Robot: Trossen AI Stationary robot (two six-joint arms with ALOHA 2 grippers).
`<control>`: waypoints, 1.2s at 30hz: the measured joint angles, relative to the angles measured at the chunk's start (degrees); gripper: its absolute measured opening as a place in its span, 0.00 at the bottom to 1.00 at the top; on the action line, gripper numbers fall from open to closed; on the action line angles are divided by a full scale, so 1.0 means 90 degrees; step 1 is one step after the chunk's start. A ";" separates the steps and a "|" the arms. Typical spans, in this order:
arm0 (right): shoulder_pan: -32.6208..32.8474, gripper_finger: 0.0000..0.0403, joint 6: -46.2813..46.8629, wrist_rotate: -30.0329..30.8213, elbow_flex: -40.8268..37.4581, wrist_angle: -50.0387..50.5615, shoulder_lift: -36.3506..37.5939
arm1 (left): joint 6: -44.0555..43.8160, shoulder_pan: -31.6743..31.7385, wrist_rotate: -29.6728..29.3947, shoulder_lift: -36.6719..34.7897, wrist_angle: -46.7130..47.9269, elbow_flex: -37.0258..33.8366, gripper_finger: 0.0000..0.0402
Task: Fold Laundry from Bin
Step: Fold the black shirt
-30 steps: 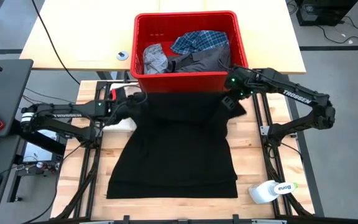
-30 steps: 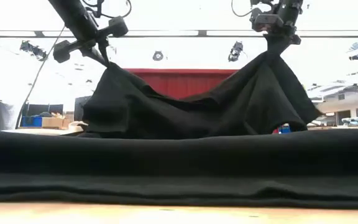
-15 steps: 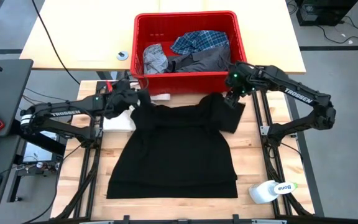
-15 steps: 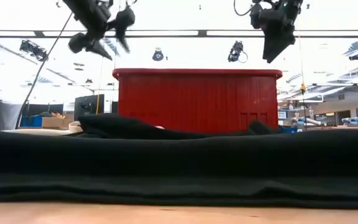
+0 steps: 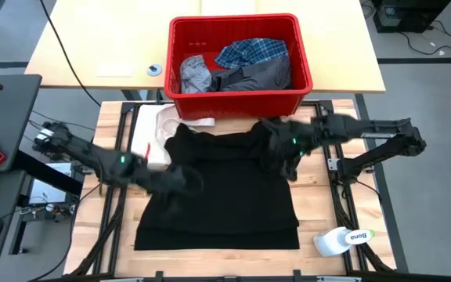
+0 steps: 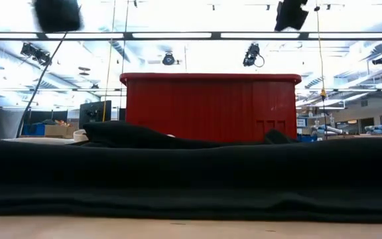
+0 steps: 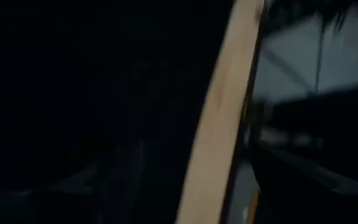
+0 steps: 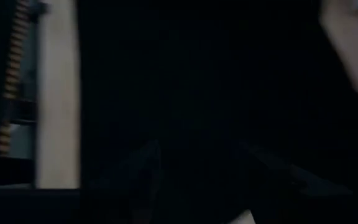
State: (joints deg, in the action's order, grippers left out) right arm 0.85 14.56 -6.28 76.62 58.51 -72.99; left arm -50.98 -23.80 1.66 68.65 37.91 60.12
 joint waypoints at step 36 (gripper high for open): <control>0.1828 0.53 0.2772 0.0395 -0.1598 -0.2631 -0.0002 | -0.0738 -0.4453 0.0188 0.3618 0.1166 -0.0039 0.56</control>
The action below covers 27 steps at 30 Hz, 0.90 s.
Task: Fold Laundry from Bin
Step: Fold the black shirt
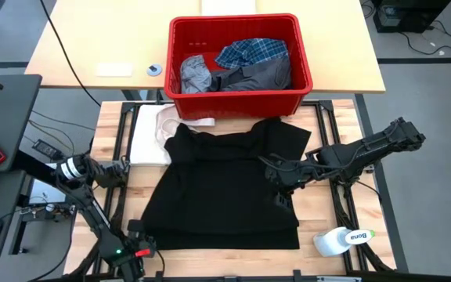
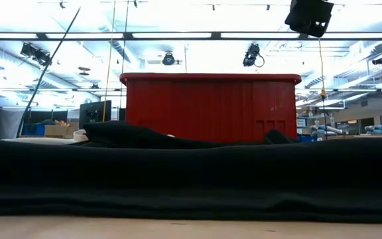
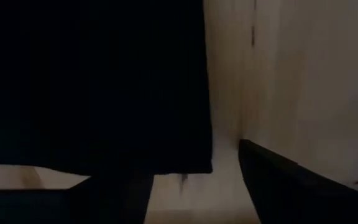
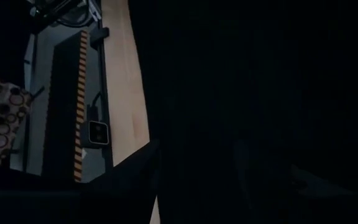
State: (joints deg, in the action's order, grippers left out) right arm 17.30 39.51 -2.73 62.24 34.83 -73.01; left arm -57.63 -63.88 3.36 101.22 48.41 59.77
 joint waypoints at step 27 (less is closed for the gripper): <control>-0.0005 0.53 0.0051 -0.0533 0.0000 -0.0126 0.0000 | -0.1286 0.0090 0.1365 -0.0926 0.0961 0.2434 0.01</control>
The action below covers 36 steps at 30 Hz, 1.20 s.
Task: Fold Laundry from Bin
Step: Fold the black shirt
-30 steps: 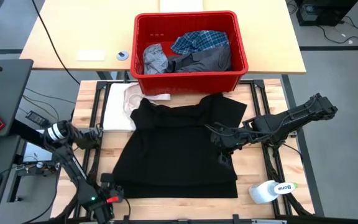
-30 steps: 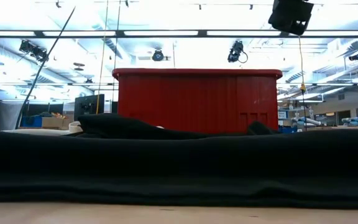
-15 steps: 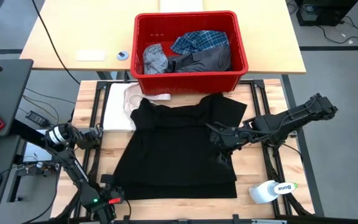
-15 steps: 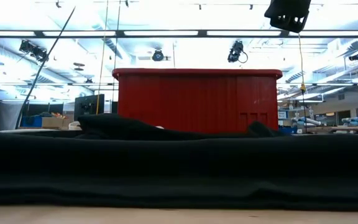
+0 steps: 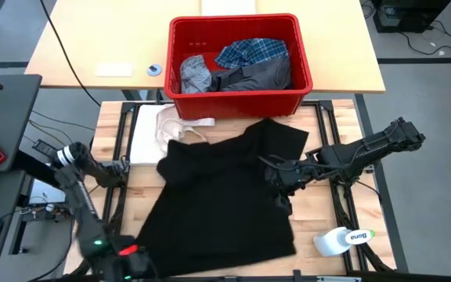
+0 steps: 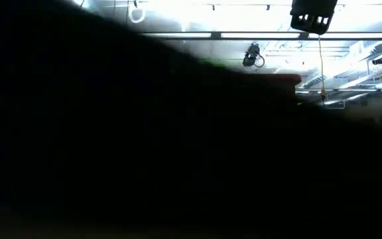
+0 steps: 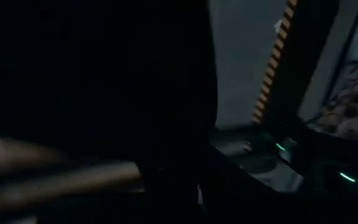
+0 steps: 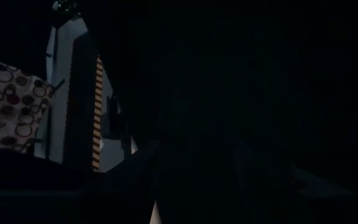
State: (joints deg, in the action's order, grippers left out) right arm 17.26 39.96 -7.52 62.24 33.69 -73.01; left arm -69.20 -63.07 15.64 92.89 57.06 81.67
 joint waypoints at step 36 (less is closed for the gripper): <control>0.1652 0.52 0.2447 0.3790 0.0733 0.1659 0.0461 | 0.4596 0.4506 -0.1024 0.2092 -0.3991 0.2341 0.02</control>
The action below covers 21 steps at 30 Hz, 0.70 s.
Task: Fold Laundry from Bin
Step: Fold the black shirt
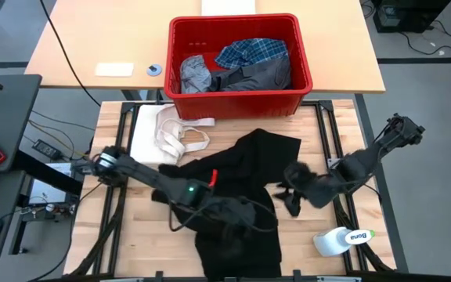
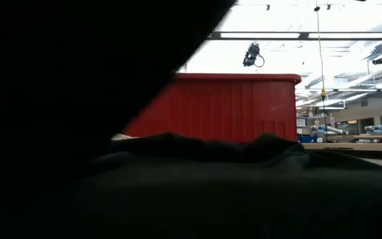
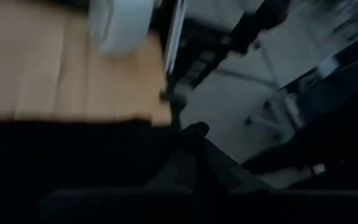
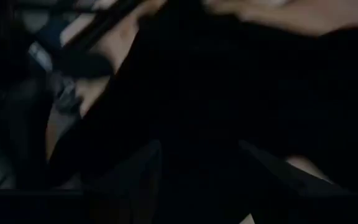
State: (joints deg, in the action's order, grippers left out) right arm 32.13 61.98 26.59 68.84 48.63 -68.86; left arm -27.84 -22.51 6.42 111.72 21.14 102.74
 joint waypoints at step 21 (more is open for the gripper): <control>-0.0924 0.52 -0.0521 0.1174 0.0355 0.0627 0.1706 | 0.0330 0.0457 -0.0801 0.1437 -0.2851 -0.0005 0.15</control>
State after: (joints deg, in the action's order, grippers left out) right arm 23.81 57.29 37.16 72.03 54.27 -53.50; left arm -24.87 -18.40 -0.79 124.65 -4.51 102.69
